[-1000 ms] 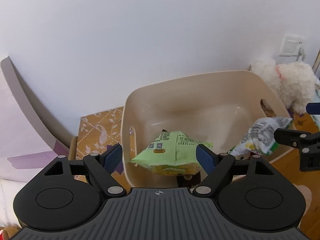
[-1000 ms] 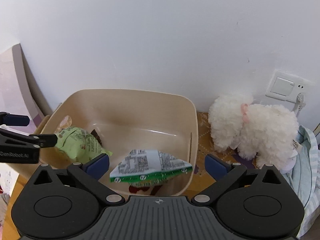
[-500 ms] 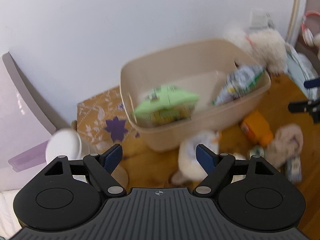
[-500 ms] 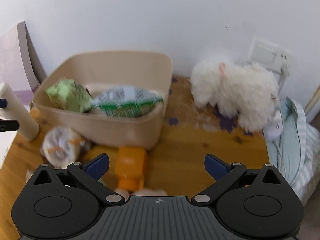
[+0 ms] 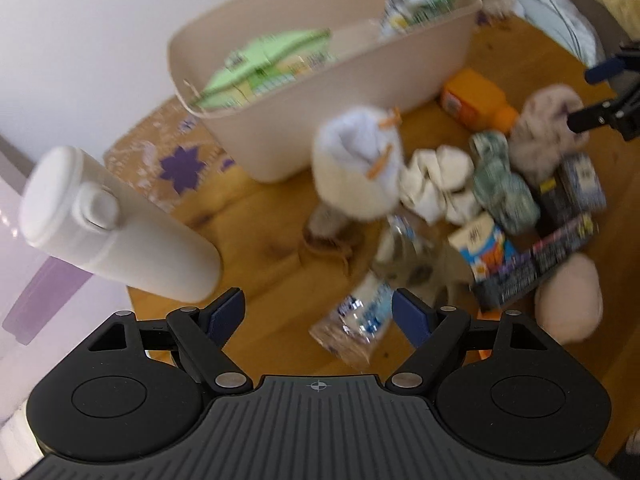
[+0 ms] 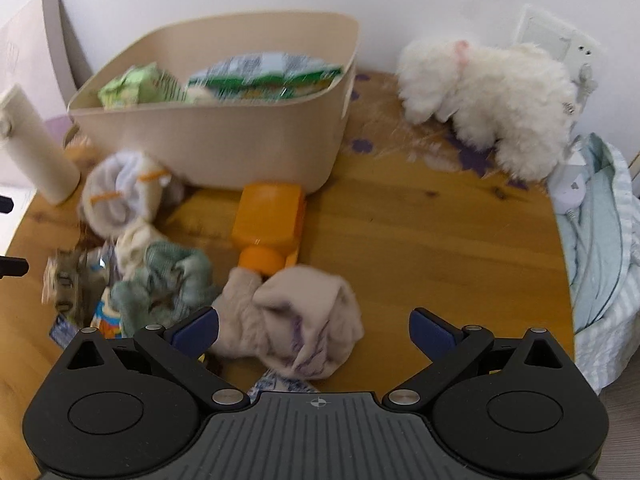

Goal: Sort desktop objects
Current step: 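Move left tool to the clear bread packet while right tool approaches the beige sock bundle, then close left tool on the bread packet while right tool grasps the beige sock bundle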

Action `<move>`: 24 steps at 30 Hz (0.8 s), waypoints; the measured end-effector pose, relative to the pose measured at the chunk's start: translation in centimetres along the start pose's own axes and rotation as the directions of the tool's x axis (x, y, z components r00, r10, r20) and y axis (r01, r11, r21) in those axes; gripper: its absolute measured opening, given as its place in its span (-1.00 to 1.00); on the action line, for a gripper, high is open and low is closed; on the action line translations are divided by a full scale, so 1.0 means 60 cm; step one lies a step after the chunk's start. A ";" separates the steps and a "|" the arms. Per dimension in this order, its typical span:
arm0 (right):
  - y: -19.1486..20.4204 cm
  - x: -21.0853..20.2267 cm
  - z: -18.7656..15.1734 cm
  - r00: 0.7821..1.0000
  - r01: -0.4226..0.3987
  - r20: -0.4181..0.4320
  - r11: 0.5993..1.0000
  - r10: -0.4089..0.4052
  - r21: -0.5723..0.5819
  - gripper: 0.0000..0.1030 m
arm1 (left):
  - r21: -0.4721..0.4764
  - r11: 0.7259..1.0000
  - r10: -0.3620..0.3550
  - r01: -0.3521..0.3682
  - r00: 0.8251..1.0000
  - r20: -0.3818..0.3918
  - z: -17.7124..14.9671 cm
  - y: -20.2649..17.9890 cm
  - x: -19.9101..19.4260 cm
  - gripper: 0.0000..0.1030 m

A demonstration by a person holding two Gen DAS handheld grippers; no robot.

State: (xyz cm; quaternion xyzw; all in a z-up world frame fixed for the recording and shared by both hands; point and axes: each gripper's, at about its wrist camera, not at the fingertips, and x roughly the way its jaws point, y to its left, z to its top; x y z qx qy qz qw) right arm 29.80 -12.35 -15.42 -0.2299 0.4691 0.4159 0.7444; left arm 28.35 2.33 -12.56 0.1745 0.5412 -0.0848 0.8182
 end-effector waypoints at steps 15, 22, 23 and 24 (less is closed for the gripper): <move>0.008 0.067 -0.004 0.997 -0.001 -0.078 0.998 0.007 0.066 1.00 | 0.080 0.996 -0.032 0.039 0.996 -0.082 0.002 -0.018 0.091 0.59; -0.004 0.078 -0.007 0.997 -0.036 -0.069 0.992 0.045 0.118 0.88 | 0.047 0.995 -0.085 0.089 0.993 -0.079 0.011 -0.019 0.117 0.58; -0.004 0.080 -0.007 0.996 -0.044 -0.070 0.991 0.053 0.123 0.86 | 0.033 0.994 -0.102 0.105 0.992 -0.080 0.013 -0.017 0.120 0.55; -0.004 0.082 -0.007 0.996 -0.049 -0.073 0.991 0.059 0.127 0.83 | 0.017 0.992 -0.126 0.128 0.989 -0.081 0.014 -0.014 0.122 0.44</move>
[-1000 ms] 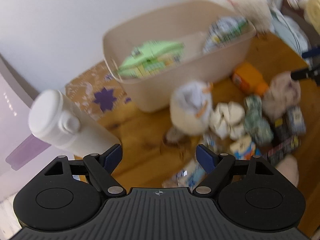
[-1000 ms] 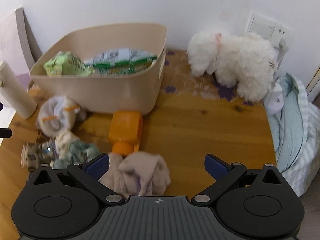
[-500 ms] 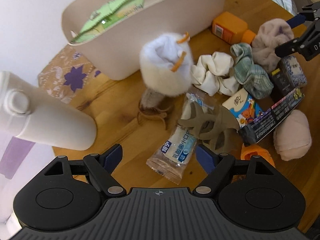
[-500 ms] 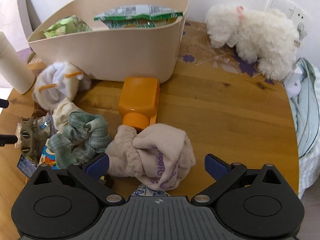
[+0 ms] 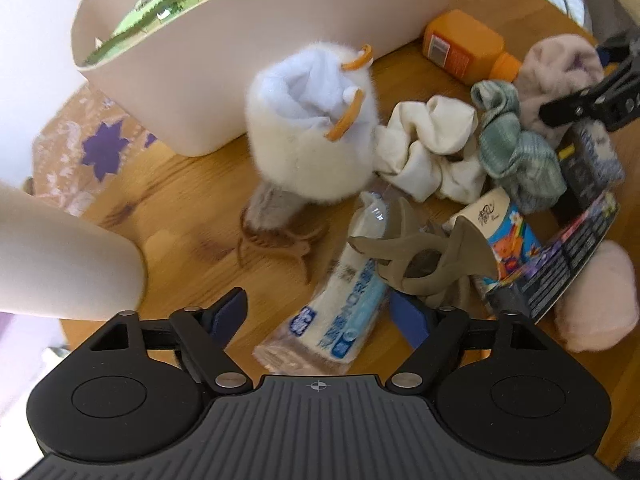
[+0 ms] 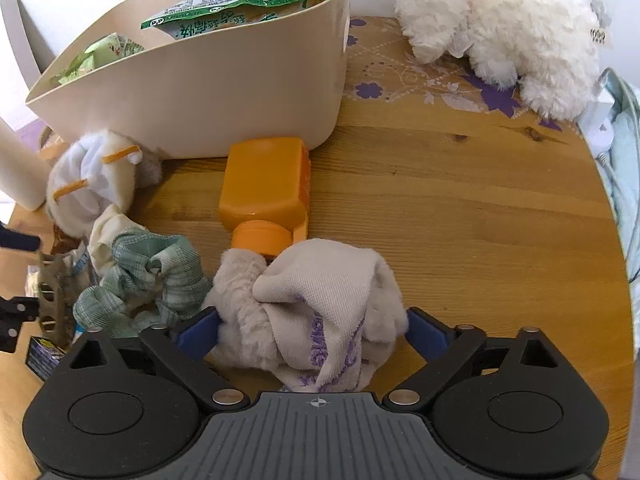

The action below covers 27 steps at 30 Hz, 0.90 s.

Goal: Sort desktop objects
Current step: 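Close left tool on the bread packet while right tool grasps the beige sock bundle, then carry the bread packet with left tool over the basket while right tool carries the socks there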

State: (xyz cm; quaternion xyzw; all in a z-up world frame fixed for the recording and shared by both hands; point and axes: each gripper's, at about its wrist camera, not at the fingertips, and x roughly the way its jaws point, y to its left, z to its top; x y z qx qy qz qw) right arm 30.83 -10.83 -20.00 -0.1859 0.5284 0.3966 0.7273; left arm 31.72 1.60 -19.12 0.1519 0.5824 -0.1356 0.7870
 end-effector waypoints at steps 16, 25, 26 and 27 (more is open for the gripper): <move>0.000 -0.011 -0.008 0.998 -0.062 -0.006 0.998 0.062 -0.009 -0.10 | -0.024 0.996 -0.091 0.090 0.995 -0.029 -0.003 -0.015 0.000 -0.41; -0.008 -0.045 -0.023 0.998 -0.063 0.027 0.998 0.063 -0.019 -0.16 | -0.056 0.994 -0.095 0.095 0.995 -0.004 -0.028 -0.019 -0.022 -0.48; -0.010 -0.048 -0.023 0.997 -0.066 0.035 0.998 0.066 -0.016 -0.16 | -0.063 0.994 -0.091 0.091 0.996 0.002 -0.031 -0.019 -0.026 -0.48; -0.011 -0.052 -0.023 0.997 -0.067 0.041 0.998 0.068 -0.015 -0.16 | -0.071 0.993 -0.089 0.089 0.996 0.007 -0.034 -0.016 -0.030 -0.48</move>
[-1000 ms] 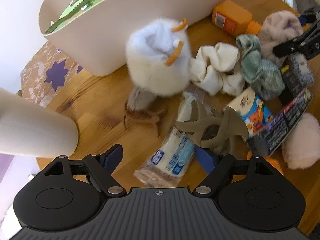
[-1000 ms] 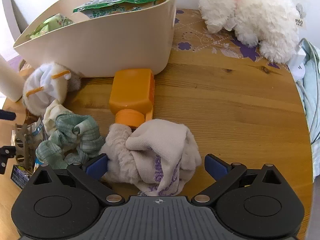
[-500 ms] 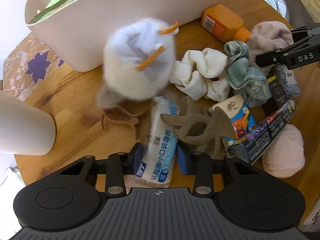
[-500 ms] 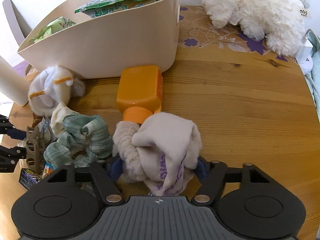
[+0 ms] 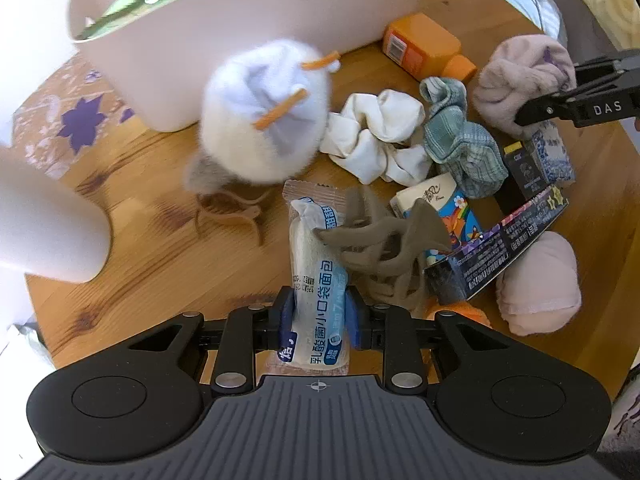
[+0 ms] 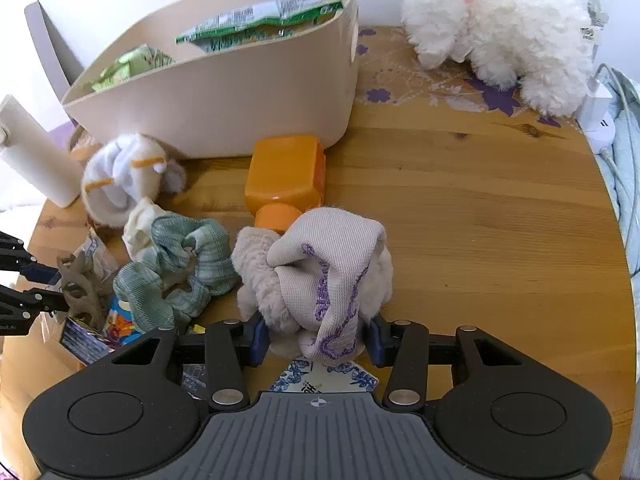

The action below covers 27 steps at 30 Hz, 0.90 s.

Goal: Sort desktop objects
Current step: 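Carry the bread packet with left tool over the basket while right tool carries the socks there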

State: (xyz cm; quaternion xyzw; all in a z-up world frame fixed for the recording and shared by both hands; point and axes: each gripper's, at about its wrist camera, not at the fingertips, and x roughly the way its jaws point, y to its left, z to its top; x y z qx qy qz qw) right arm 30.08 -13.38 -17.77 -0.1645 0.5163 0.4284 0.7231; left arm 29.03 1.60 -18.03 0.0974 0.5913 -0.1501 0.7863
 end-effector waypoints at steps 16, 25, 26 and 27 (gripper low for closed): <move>0.018 -0.089 0.019 0.995 -0.061 0.080 0.994 0.068 -0.090 -0.16 | -0.063 0.997 0.046 -0.038 0.990 0.131 -0.019 0.039 -0.108 -0.48; 0.019 -0.138 0.080 0.985 -0.052 0.159 0.990 0.072 -0.129 -0.16 | -0.062 0.997 0.066 -0.052 0.965 0.254 0.029 0.053 -0.184 -0.48; 0.020 -0.142 0.091 0.983 -0.046 0.170 0.990 0.068 -0.133 -0.16 | -0.065 0.996 0.069 -0.053 0.961 0.267 0.039 0.054 -0.191 -0.48; 0.022 -0.145 0.101 0.982 -0.039 0.180 0.990 0.064 -0.136 -0.16 | -0.067 0.996 0.070 -0.053 0.958 0.278 0.049 0.055 -0.198 -0.48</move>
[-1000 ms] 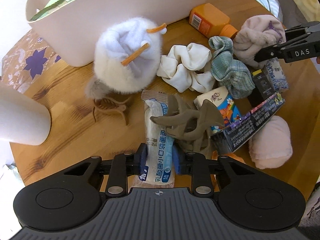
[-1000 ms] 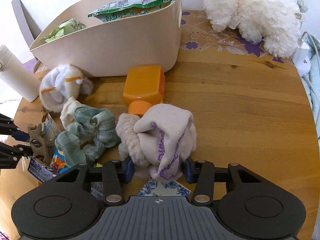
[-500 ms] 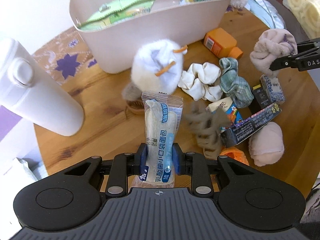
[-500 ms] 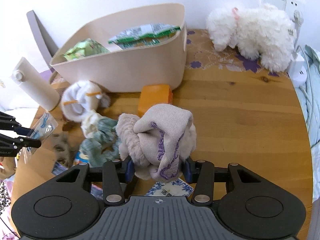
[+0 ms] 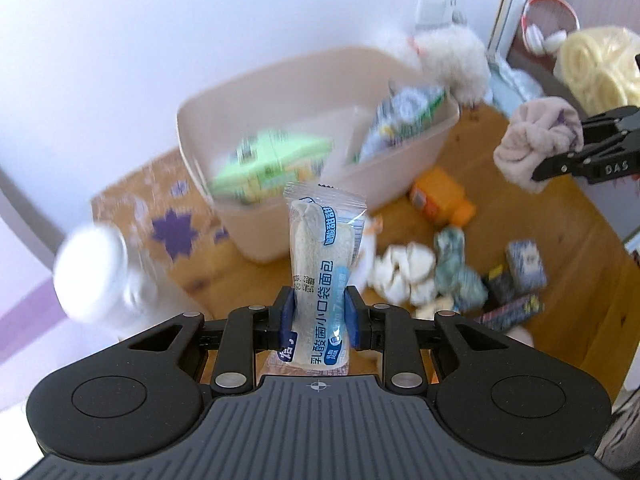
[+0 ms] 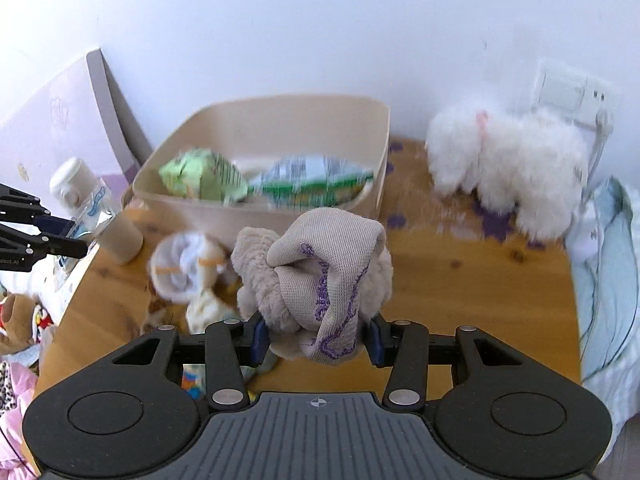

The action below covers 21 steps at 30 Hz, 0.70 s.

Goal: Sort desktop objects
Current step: 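Carry the bread packet with left tool over the basket while right tool carries the socks there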

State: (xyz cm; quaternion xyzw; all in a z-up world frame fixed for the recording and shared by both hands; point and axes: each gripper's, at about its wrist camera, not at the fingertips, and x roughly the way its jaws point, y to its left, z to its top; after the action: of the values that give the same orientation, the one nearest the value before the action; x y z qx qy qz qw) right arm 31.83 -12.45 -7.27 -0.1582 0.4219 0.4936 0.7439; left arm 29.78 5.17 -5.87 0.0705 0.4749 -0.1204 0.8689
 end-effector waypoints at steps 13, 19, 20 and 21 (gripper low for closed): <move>-0.014 0.010 0.118 0.994 0.049 0.104 0.998 -0.046 -0.028 -0.16 | 0.007 0.999 0.051 -0.052 0.994 0.093 0.126 0.010 0.006 -0.48; -0.020 0.033 0.156 0.991 0.068 0.120 0.997 -0.062 -0.044 -0.16 | -0.011 0.997 0.072 -0.072 0.991 0.111 0.171 0.004 0.032 -0.48; -0.020 0.038 0.161 0.991 0.069 0.118 0.997 -0.063 -0.043 -0.16 | -0.015 0.997 0.078 -0.077 0.991 0.111 0.177 0.004 0.037 -0.48; -0.020 0.045 0.168 0.992 0.063 0.114 0.997 -0.058 -0.035 -0.16 | -0.026 0.996 0.088 -0.086 0.990 0.110 0.184 0.005 0.043 -0.48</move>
State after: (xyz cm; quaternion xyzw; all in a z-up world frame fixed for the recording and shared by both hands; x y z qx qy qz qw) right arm 38.06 -4.83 -3.60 -0.1572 0.3646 0.4871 0.7779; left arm 40.13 2.47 -2.08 0.0752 0.4238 -0.0812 0.8990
